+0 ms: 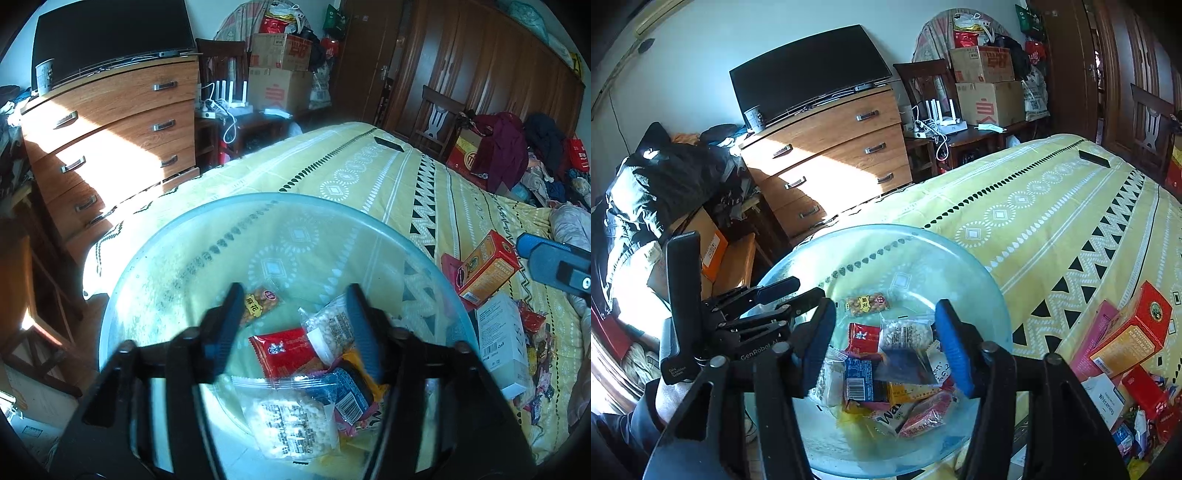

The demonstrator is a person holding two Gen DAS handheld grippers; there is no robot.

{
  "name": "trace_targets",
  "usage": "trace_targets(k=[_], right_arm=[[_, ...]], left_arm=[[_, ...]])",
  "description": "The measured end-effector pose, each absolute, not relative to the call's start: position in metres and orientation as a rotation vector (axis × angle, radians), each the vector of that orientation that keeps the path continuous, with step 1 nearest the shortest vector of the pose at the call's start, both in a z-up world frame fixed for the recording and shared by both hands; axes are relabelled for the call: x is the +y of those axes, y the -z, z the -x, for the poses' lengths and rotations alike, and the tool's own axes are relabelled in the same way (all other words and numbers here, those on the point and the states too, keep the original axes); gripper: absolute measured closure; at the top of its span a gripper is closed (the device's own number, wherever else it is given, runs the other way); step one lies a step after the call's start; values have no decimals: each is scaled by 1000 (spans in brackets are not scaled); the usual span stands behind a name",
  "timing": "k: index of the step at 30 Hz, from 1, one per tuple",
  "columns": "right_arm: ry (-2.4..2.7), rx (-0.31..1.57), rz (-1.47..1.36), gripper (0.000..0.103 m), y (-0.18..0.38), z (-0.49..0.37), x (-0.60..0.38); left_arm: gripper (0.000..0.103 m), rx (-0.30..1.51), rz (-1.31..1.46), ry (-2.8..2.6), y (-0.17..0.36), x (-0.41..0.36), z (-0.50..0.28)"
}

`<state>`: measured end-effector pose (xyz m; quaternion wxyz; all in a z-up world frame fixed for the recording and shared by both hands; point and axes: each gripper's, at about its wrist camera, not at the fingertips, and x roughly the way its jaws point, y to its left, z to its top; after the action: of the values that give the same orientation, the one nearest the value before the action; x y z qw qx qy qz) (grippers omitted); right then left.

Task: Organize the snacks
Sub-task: 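Open both tools to drop the two snacks into the bowl, then move both tools back to the snack pile on the bed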

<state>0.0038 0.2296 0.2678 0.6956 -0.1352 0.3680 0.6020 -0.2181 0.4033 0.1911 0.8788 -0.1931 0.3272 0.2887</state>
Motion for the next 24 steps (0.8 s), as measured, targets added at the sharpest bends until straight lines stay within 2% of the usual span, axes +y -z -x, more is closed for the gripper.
trace_targets(k=[1, 9, 13, 20, 24], right_arm=[[-1342, 819, 299, 36, -267, -4, 228], [-1336, 800, 291, 36, -273, 1, 208], [-1316, 777, 253, 35, -267, 11, 159], [-1083, 969, 199, 35, -174, 10, 9], [-869, 1110, 144, 35, -114, -6, -102]], left_arm=[[30, 682, 399, -608, -191, 402, 218], [28, 687, 391, -611, -198, 397, 220], [27, 652, 391, -571, -210, 386, 224], [27, 628, 316, -434, -231, 319, 202], [25, 639, 266, -283, -235, 251, 172]])
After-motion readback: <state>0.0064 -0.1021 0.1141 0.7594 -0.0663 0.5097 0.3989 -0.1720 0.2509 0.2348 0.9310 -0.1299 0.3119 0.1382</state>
